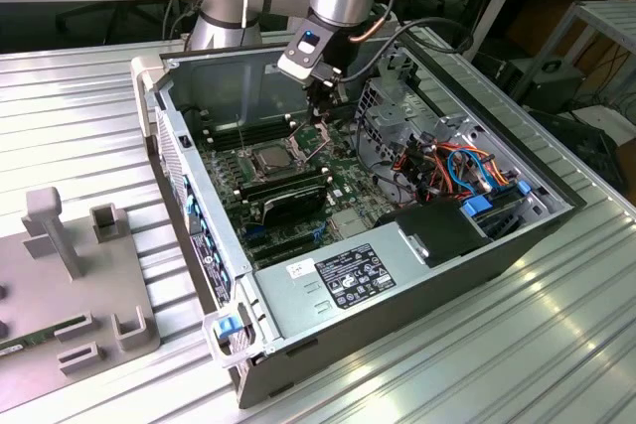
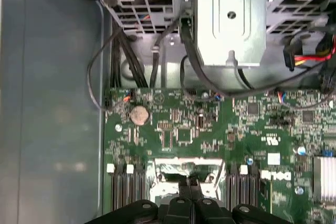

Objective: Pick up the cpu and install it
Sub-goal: 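Close the cpu cover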

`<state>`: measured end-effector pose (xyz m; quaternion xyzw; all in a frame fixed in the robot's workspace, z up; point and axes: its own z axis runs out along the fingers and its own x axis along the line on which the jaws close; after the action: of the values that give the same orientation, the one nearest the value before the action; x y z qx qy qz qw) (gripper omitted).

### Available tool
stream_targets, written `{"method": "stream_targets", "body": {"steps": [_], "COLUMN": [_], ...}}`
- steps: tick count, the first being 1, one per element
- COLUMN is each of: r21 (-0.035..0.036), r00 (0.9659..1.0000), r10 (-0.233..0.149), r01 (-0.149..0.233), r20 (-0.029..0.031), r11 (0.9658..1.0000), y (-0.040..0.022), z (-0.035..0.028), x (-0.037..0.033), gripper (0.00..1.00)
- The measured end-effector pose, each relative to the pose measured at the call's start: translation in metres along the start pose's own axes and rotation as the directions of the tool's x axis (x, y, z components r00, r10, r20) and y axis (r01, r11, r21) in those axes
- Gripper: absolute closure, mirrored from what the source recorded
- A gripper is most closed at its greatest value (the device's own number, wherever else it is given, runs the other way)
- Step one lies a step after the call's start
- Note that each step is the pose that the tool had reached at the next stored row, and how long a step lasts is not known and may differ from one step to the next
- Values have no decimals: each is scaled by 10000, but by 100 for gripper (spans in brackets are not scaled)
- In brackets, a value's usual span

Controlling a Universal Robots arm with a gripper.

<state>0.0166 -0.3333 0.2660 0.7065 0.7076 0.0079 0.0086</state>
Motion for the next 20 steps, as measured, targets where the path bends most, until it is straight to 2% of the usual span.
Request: {"method": "stream_targets", "body": {"steps": [12,20], "r21": [1,4], "r00": [10000,10000], "r10": [2,1], "r01": [-2,-1], "r20": [2,1], "r11": [10000,10000], "y": [21,22], "z": [-1,-30], "x": [-1,-1], "gripper": [89,89]}}
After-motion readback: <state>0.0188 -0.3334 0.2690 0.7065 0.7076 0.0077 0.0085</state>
